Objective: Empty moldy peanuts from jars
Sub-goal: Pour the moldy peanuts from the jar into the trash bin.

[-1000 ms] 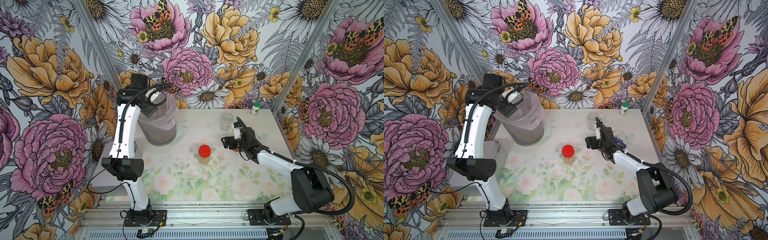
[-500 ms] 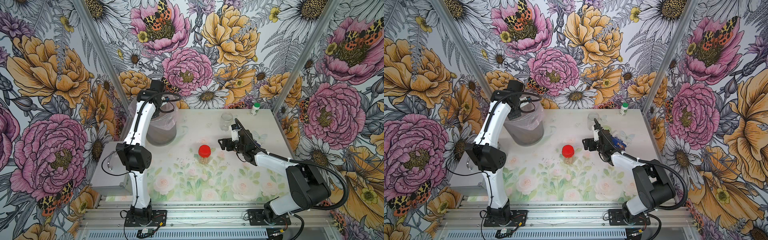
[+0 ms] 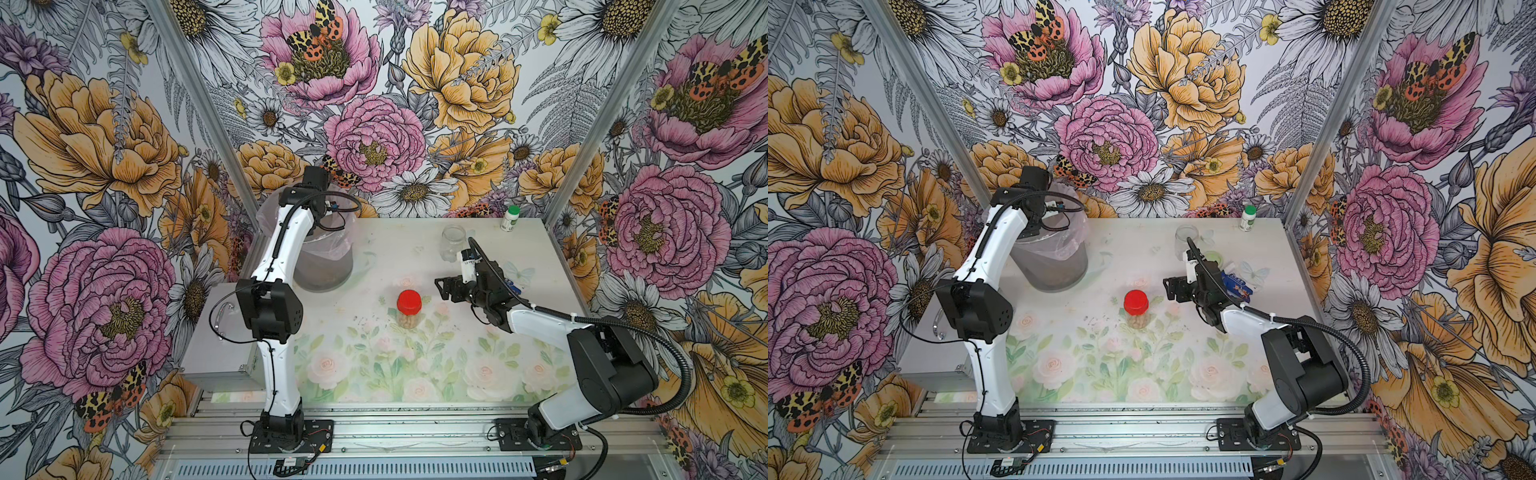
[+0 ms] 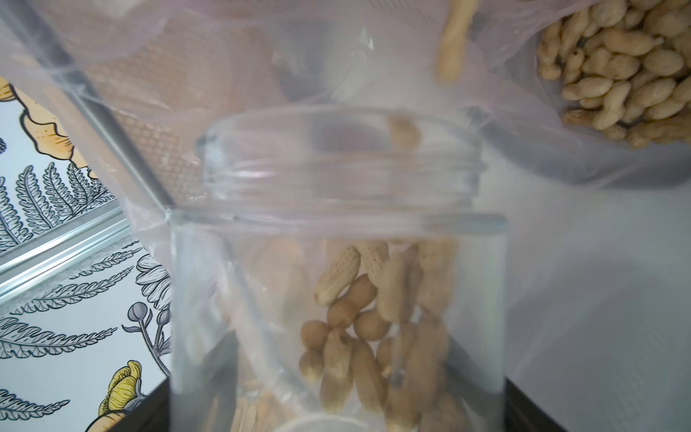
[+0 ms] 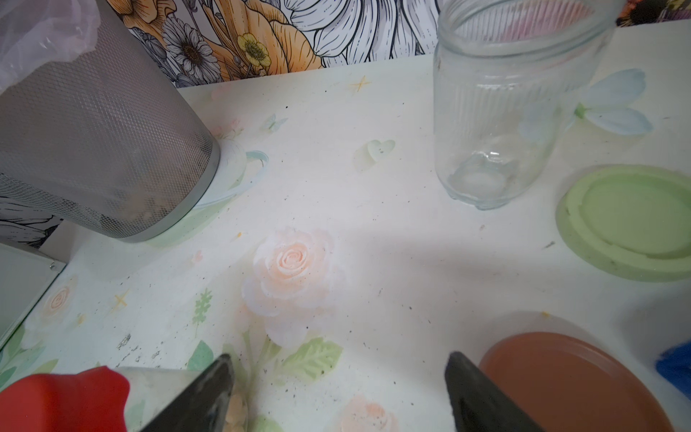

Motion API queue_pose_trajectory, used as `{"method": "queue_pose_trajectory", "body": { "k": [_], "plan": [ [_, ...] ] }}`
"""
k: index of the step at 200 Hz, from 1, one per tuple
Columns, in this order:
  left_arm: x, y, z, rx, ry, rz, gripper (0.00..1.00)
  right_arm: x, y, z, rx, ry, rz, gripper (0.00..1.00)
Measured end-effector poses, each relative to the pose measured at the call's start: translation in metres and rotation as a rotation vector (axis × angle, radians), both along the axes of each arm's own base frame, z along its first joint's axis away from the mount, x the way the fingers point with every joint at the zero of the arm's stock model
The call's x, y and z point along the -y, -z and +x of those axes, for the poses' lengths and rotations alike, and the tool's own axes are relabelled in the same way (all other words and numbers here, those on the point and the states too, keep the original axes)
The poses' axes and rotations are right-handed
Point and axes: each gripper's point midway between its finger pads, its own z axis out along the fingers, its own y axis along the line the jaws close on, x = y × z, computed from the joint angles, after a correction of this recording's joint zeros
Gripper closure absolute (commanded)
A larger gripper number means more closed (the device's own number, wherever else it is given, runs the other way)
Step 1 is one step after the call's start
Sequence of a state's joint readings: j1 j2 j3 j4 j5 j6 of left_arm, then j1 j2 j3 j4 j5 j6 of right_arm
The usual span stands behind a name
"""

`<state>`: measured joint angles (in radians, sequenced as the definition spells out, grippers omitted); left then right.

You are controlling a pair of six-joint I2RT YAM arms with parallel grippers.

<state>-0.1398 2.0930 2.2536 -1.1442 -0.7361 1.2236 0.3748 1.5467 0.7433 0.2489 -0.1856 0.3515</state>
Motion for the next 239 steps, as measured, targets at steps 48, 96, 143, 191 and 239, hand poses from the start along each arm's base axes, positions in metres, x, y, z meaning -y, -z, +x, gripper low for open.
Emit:
{"method": "queue_pose_trajectory", "body": {
  "k": [48, 96, 143, 191, 239],
  "plan": [
    [0.015, -0.007, 0.007, 0.024, 0.038, 0.008, 0.68, 0.000, 0.003, 0.001, -0.002, 0.001, -0.002, 0.11],
    [0.053, -0.017, 0.009, 0.054, 0.107, 0.000, 0.68, -0.001, 0.001, 0.002, 0.008, 0.000, 0.003, 0.12],
    [0.053, -0.024, 0.001, 0.055, 0.099, -0.007, 0.69, -0.004, 0.000, 0.002, 0.011, -0.009, 0.006, 0.12],
    [0.052, -0.034, -0.011, 0.059, 0.103, -0.015, 0.69, -0.010, -0.004, 0.002, 0.025, -0.021, 0.012, 0.12],
    [0.028, -0.023, -0.034, 0.015, 0.038, -0.039, 0.69, -0.015, -0.006, 0.003, 0.033, -0.031, 0.016, 0.12]
  ]
}}
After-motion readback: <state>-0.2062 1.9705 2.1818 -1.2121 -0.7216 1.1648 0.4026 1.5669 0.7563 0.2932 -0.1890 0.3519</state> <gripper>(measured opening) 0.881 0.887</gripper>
